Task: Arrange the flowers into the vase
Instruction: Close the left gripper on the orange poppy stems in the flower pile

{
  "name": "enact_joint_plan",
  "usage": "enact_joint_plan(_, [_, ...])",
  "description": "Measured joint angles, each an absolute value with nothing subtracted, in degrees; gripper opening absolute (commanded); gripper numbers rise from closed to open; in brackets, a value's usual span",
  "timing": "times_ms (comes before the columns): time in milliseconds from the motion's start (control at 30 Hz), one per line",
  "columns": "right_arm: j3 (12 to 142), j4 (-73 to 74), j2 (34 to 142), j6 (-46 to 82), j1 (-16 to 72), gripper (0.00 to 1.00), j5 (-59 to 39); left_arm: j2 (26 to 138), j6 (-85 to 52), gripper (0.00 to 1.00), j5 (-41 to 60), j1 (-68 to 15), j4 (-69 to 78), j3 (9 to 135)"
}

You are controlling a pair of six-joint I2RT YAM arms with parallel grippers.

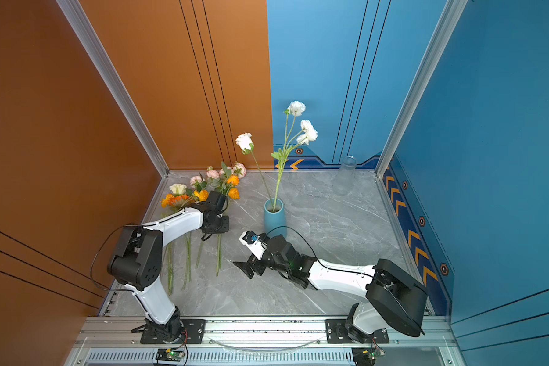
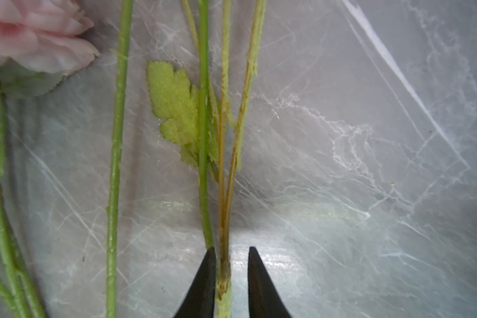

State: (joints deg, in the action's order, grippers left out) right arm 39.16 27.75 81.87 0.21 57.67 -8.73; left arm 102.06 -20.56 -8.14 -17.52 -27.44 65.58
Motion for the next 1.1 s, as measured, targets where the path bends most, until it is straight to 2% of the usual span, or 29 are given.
enact_joint_plan(200, [39.2, 27.7, 81.9, 0.2, 57.3, 1.00, -8.7, 102.5, -20.7, 0.22, -9.7, -17.5, -27.2, 65.6])
enact_joint_plan(467, [39.2, 27.7, 81.9, 0.2, 56.8, 1.00, -8.8, 105.3, -20.9, 0.07, -10.1, -17.6, -26.9, 65.6])
enact_joint_plan(633, [39.2, 27.7, 81.9, 0.2, 56.6, 1.00, -8.8, 103.9, -20.9, 0.08, -10.3, -17.6, -26.8, 65.0])
enact_joint_plan(833, [39.2, 27.7, 81.9, 0.2, 56.1, 1.00, -8.8, 97.4, -20.8, 0.02, -10.3, -17.6, -28.0, 62.6])
enact_joint_plan(1100, [39.2, 27.7, 81.4, 0.3, 55.5, 1.00, -9.0, 94.7, -20.8, 0.04, -9.4, -17.6, -29.3, 62.5])
